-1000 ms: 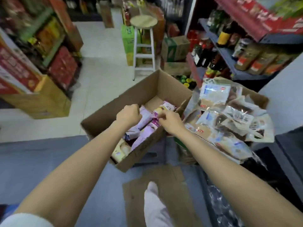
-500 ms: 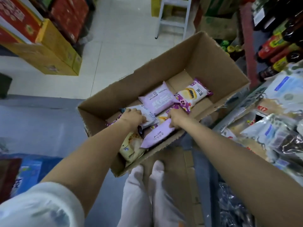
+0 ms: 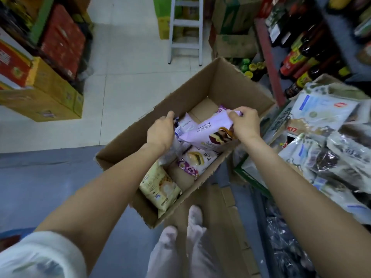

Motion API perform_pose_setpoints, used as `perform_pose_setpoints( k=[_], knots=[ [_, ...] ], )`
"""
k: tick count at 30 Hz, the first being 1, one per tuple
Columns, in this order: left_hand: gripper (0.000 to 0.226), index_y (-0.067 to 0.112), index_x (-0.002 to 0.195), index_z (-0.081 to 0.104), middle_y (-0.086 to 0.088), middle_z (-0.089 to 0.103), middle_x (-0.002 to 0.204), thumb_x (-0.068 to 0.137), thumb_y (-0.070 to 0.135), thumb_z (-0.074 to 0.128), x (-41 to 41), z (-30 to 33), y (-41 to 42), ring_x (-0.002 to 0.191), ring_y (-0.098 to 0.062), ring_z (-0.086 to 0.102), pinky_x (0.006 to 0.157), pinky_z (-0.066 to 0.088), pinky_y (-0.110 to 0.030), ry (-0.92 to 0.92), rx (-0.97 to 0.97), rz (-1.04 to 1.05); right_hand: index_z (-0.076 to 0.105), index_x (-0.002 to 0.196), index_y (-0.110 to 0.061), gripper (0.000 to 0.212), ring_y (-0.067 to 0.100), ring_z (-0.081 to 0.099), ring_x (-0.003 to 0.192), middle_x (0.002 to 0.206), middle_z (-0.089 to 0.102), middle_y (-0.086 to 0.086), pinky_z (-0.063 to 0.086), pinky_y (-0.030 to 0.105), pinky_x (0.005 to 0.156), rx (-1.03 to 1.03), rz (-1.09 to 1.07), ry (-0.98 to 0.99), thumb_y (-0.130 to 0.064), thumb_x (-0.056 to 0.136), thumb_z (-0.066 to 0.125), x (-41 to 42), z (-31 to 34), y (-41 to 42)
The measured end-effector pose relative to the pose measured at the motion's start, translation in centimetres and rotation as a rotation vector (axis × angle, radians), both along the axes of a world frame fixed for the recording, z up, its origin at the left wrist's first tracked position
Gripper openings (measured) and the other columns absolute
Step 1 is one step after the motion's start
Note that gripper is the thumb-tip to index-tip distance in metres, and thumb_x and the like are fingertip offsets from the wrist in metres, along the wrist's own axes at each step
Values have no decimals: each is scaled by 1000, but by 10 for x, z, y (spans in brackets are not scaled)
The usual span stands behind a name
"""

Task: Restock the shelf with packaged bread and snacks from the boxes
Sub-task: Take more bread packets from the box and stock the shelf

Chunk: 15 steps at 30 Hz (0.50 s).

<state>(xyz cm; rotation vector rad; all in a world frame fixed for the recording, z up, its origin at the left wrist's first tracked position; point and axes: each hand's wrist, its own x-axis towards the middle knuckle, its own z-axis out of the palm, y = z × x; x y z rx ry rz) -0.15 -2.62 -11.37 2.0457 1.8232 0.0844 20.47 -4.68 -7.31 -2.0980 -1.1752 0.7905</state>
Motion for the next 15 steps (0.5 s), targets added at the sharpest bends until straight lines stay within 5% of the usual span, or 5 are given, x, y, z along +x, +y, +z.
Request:
perform_pose_setpoints(
  k=[4,11,15],
  knots=[
    [16,8,112,41,-20,58,109,96,7,38,21,60,6,97,-38,57,67,36,-40,44,114,-200,45,57,-24,35,20,49,70,63,51,-1,35,27,63,171,-102,42,-20,90,58,8,55,-25],
    [30,8,123,39,-14,59,115,94,9,44,94,192,-20,107,-35,57,66,39,-39,152,478,-584,32,59,-21,36,20,38,66,60,38,-4,30,30,61,499,-541,-74,-16,91,47,37,166,-101],
    [29,8,124,40,-13,61,107,95,10,44,142,248,-51,97,-36,60,60,34,-37,-40,544,-632,38,61,-21,30,16,38,59,61,41,-4,32,28,58,765,-887,243,-11,89,43,86,226,-166]
  ],
)
